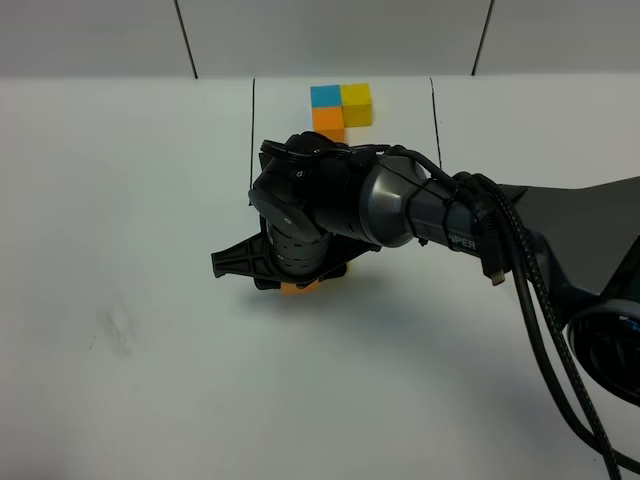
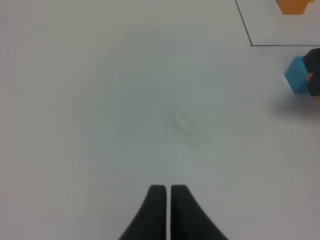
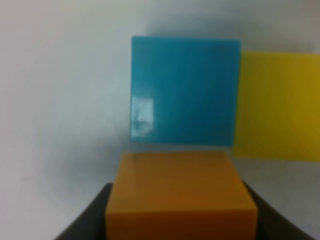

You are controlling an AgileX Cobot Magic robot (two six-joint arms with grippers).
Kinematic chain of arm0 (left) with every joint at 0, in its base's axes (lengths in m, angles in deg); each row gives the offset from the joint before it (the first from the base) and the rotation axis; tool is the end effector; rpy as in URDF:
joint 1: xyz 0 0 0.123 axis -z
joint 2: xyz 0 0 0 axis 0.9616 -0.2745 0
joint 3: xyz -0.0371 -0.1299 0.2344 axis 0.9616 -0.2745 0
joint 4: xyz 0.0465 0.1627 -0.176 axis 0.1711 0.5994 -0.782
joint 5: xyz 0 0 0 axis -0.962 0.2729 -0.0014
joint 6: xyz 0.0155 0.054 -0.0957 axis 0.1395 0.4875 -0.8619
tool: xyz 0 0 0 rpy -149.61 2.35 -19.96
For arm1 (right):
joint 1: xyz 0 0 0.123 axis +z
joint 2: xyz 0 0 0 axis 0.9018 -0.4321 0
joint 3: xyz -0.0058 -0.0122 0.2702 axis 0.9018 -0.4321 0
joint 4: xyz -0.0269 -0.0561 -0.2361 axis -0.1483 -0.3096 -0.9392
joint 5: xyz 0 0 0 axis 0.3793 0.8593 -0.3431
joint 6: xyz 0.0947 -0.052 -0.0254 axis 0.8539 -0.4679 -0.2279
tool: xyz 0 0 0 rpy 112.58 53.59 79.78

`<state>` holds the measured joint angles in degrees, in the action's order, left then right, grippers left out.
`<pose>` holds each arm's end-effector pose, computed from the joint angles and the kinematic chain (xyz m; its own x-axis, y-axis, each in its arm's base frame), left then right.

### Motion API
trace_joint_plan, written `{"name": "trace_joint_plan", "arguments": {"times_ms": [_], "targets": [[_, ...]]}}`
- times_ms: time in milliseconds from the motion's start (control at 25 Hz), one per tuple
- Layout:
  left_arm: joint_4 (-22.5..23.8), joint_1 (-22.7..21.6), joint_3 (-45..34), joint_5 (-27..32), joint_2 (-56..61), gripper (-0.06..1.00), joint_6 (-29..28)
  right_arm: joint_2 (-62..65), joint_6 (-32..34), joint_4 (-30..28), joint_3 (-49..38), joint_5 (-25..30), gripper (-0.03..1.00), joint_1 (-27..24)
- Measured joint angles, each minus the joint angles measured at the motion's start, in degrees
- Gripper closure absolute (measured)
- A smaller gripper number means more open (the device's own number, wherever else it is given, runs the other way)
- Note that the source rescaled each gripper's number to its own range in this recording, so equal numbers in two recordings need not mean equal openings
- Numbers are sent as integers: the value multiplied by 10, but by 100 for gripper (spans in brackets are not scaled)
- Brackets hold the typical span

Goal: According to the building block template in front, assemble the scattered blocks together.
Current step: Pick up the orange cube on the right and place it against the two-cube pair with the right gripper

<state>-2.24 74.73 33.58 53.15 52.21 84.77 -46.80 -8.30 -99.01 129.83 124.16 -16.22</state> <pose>0.0188 -0.0043 0.2655 -0.4529 -0.0223 -0.8913 0.0314 0.9987 -0.0409 0.3078 0.3210 0.1216 -0.9482 -0.1181 -0.2949 -0.1451 0.9868 0.0713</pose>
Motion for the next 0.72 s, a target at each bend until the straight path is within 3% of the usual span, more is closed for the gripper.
{"name": "trace_joint_plan", "arguments": {"times_ms": [720], "targets": [[0,0,0,-1,0,94,0,-58,-2,-2,55,41,42,-4]]}}
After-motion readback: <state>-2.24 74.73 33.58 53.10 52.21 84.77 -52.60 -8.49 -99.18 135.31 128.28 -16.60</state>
